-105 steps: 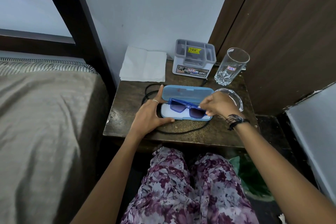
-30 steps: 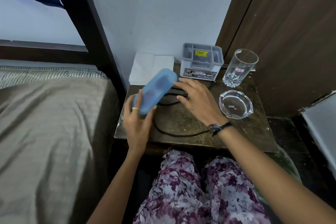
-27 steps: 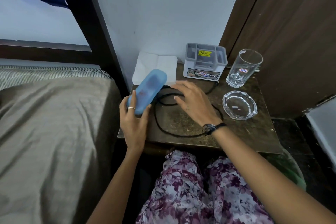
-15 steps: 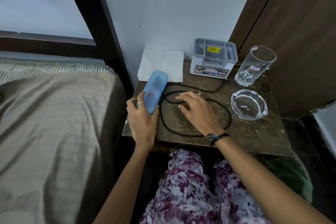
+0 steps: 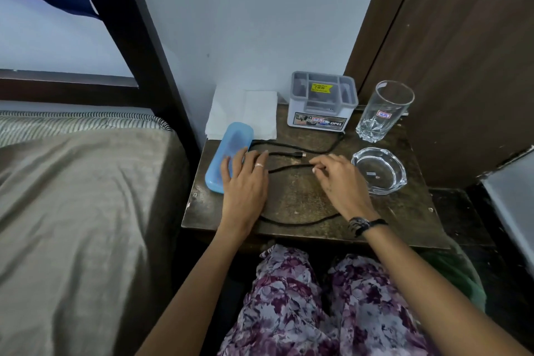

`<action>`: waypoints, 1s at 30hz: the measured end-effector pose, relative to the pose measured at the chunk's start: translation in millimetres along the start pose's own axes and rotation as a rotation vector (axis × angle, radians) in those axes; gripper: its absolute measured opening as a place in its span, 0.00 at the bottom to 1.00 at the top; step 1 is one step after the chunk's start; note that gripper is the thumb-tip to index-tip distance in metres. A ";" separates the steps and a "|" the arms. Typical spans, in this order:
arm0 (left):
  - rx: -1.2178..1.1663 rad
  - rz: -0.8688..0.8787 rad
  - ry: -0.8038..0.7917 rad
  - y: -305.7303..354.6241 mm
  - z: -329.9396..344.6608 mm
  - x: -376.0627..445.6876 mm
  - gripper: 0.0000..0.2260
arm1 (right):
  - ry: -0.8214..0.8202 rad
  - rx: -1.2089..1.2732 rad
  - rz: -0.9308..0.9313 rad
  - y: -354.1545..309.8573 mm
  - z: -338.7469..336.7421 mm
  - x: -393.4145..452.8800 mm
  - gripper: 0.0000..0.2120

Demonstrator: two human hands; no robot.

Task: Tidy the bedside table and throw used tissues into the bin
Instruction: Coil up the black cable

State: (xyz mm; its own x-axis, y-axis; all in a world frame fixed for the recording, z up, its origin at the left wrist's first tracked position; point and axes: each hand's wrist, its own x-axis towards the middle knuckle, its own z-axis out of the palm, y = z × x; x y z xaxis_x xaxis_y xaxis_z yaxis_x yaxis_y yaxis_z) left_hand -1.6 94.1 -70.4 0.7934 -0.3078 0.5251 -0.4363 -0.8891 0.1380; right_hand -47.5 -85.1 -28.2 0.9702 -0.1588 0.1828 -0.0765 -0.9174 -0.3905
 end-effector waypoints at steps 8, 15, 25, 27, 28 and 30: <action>0.182 0.046 -0.496 18.9 7.0 53.2 0.11 | -0.088 -0.179 -0.030 6.1 6.2 -17.9 0.15; -0.226 -0.020 -0.342 38.7 -6.9 38.1 0.08 | -0.074 0.030 0.068 10.5 -1.5 -24.5 0.10; -1.643 -0.842 -0.421 73.6 -59.9 68.4 0.07 | -0.322 0.920 0.389 -33.5 -38.1 -21.1 0.40; -1.762 -0.928 -0.460 79.0 -65.2 71.6 0.09 | -0.285 0.944 0.376 -37.3 -44.6 -21.4 0.34; -1.797 -0.945 -0.478 80.9 -67.8 72.3 0.10 | -0.265 0.965 0.369 -37.9 -48.8 -21.9 0.30; -1.825 -0.931 -0.495 82.4 -70.6 71.4 0.12 | -0.262 1.058 0.388 -37.1 -54.2 -23.1 0.26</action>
State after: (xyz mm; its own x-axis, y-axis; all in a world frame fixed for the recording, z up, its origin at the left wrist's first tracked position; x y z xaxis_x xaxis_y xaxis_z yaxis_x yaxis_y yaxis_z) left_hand -10.9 22.7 37.8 0.8556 -0.3914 -0.3388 0.4830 0.3677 0.7947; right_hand -79.6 -67.2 31.0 0.9509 -0.1687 -0.2595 -0.2696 -0.0393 -0.9622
